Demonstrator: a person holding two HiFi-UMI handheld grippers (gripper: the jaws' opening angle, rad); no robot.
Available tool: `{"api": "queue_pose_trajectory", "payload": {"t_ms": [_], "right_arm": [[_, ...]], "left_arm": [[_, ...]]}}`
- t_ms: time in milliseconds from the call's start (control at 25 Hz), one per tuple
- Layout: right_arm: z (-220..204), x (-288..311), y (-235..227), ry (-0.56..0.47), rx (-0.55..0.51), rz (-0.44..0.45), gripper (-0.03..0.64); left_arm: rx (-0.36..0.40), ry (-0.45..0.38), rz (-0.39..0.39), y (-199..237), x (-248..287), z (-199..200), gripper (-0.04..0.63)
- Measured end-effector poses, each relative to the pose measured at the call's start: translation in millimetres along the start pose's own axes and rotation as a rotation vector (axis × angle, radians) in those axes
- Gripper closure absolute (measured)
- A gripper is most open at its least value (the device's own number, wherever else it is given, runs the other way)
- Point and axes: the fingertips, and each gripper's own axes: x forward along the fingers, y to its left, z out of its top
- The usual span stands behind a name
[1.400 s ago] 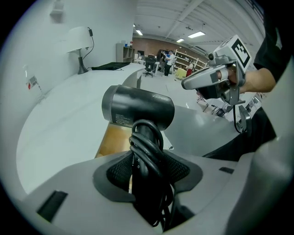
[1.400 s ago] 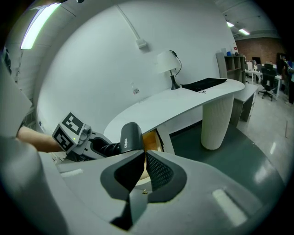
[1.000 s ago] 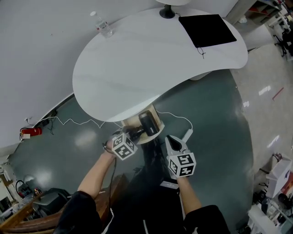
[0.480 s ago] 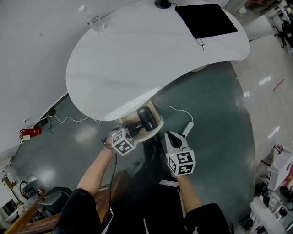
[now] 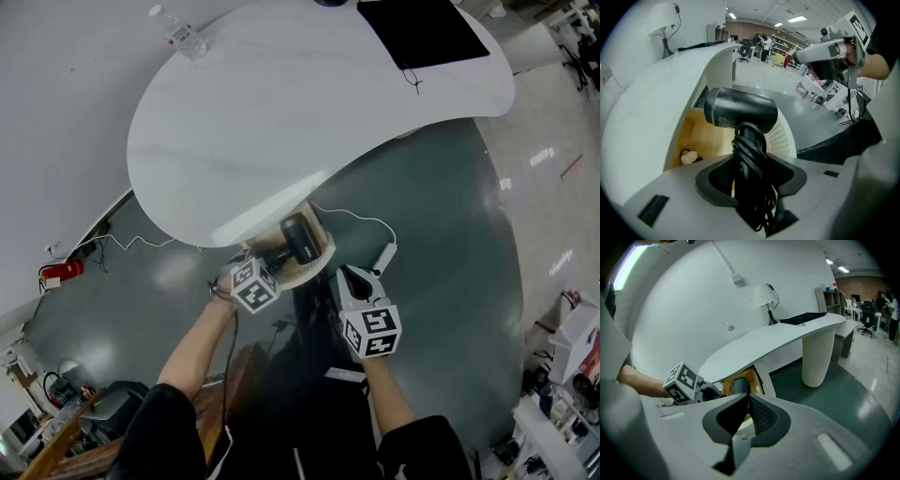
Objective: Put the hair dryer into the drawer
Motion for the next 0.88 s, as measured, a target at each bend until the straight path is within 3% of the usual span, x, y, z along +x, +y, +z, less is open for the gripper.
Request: {"api": "queue_pose_trajectory", "payload": {"t_ms": [880], "right_arm": [[-2.2,9.5,-8.5,0.009,0.034,-0.005,0.611]], "left_arm": [[-0.029,0.126,-0.054,7.1,44.5,-15.2,0.397]]}}
